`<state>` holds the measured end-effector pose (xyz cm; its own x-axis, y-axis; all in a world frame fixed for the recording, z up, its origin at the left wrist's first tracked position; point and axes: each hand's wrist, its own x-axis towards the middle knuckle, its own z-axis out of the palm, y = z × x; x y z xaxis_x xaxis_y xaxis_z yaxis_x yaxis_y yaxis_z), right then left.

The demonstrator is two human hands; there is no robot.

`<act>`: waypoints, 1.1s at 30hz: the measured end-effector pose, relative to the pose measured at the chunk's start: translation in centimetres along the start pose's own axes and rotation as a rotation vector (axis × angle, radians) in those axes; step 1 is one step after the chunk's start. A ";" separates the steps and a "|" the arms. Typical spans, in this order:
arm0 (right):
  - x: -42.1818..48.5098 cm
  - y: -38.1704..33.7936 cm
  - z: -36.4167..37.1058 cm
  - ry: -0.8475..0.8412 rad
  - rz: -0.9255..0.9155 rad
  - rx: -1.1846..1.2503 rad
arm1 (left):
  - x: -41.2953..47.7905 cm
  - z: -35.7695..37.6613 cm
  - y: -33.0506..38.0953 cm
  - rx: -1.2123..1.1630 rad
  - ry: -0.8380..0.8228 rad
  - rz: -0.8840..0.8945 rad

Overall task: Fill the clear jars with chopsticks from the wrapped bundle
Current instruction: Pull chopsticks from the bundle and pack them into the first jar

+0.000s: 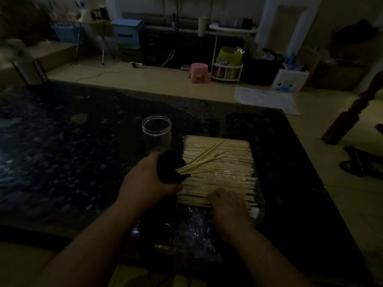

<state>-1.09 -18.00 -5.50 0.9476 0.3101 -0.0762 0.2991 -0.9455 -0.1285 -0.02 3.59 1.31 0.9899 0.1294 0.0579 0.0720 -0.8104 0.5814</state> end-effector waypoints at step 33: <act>0.0 -0.4 0.4 -0.115 0.032 -0.150 | 0.0 -0.8 0.0 -0.053 -0.012 -0.010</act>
<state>-1.26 -17.60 -5.86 0.9404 0.2811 -0.1913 0.2908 -0.9565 0.0245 -0.10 3.99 1.96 0.9906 0.1298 0.0425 0.0752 -0.7780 0.6238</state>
